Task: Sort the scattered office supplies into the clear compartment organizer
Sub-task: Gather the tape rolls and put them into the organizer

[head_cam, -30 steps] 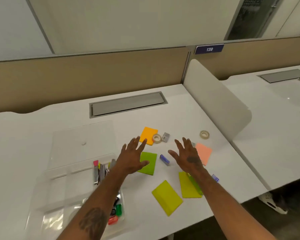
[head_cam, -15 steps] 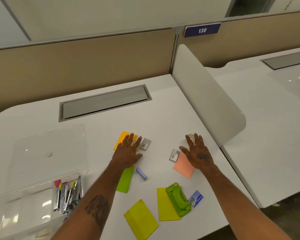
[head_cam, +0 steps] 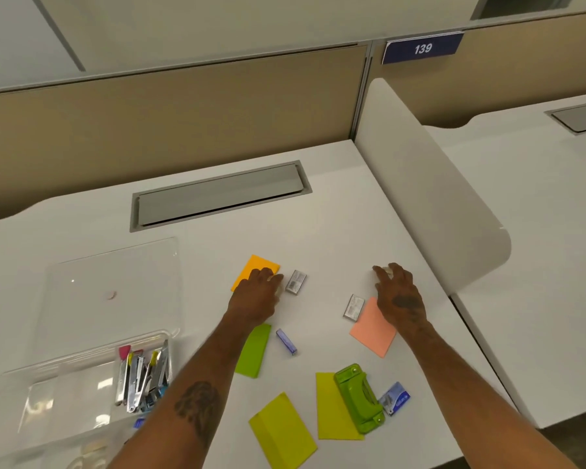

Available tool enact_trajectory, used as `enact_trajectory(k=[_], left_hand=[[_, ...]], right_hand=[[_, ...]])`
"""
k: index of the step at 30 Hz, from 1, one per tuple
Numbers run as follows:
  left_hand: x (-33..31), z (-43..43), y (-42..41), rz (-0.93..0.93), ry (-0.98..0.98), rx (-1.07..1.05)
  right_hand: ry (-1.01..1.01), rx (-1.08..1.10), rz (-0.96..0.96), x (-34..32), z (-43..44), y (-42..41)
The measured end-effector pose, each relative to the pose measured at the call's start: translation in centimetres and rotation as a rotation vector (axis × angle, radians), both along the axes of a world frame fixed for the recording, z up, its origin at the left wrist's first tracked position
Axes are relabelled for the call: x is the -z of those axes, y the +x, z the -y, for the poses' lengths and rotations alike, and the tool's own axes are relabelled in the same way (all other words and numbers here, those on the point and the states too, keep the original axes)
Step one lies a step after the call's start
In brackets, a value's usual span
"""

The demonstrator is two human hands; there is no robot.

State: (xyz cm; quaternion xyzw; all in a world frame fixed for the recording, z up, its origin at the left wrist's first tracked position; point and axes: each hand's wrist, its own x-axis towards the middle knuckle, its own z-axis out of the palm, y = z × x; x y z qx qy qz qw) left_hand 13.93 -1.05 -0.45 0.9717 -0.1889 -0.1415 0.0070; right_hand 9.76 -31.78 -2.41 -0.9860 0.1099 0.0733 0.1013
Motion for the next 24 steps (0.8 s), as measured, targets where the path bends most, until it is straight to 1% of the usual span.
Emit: enact_trajectory(k=[3, 6, 10, 15, 20, 24], left_hand=[[-0.7, -0.9, -0.5, 0.012, -0.065, -0.045], [-1.8, -2.5, -1.5, -0.01, -0.156, -0.091], [-3.7, -6.0, -3.6, 0.013, -0.248, -0.116], [-5.9, -12.2, -7.6, 0.066, -0.285, -0.12], [-7.2, -19.3, -12.1, 0.09, -0.287, -0.162], [-7.6, -24.7, -15.9, 0.111, -0.303, -0.192]], right_hand=[[0.03, 0.025, 0.106, -0.9, -1.8, -0.3], [0.098, 0.002, 0.189, -2.0, -4.4, -0.6], [0.185, -0.059, 0.311, -3.5, -9.6, -1.4], [0.228, -0.167, 0.354, -4.9, -17.2, -3.6], [0.282, -0.279, 0.411, -5.7, -25.3, -7.7], [0.317, -0.366, 0.367, -6.3, -32.1, -11.5]])
